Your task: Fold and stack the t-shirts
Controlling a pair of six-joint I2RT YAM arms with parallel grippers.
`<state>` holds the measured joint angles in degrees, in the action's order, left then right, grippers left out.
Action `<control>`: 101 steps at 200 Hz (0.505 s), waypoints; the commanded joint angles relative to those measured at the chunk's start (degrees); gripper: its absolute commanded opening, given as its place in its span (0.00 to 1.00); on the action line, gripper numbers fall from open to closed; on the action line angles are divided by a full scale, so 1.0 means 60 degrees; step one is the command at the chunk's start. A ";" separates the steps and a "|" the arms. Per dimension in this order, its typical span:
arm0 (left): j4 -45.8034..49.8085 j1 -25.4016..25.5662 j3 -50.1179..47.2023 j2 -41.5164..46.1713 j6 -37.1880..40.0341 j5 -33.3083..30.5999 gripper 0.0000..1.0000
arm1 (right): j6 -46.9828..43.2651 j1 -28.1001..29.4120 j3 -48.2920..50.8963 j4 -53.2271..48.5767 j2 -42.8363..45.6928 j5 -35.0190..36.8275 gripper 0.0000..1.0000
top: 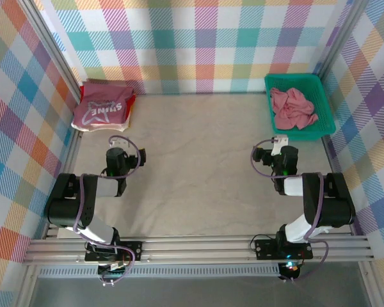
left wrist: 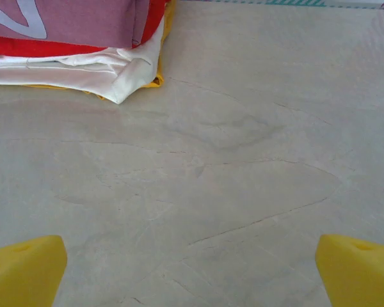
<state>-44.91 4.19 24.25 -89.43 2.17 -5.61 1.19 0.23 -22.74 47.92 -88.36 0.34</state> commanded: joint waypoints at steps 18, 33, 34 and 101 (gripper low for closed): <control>-0.0024 -0.0016 0.0060 -0.0022 -0.0142 -0.0093 1.00 | -0.0091 0.0011 -0.0121 0.0114 -0.0010 -0.0159 1.00; -0.0018 -0.0060 0.0060 -0.0015 -0.0153 -0.0018 1.00 | -0.0096 0.0015 -0.0121 0.0127 -0.0010 -0.0159 1.00; -0.0024 -0.0064 0.0060 -0.0018 -0.0155 -0.0018 1.00 | -0.0096 0.0018 -0.0121 0.0127 -0.0010 -0.0159 1.00; -0.0061 -0.0228 0.0034 -0.0007 -0.0234 0.0288 1.00 | -0.0081 0.0006 -0.0106 0.0143 -0.0003 -0.0186 1.00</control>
<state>-44.93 3.57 24.25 -89.41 1.32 -4.97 1.19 0.23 -22.74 47.92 -88.36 0.32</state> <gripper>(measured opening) 0.999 0.997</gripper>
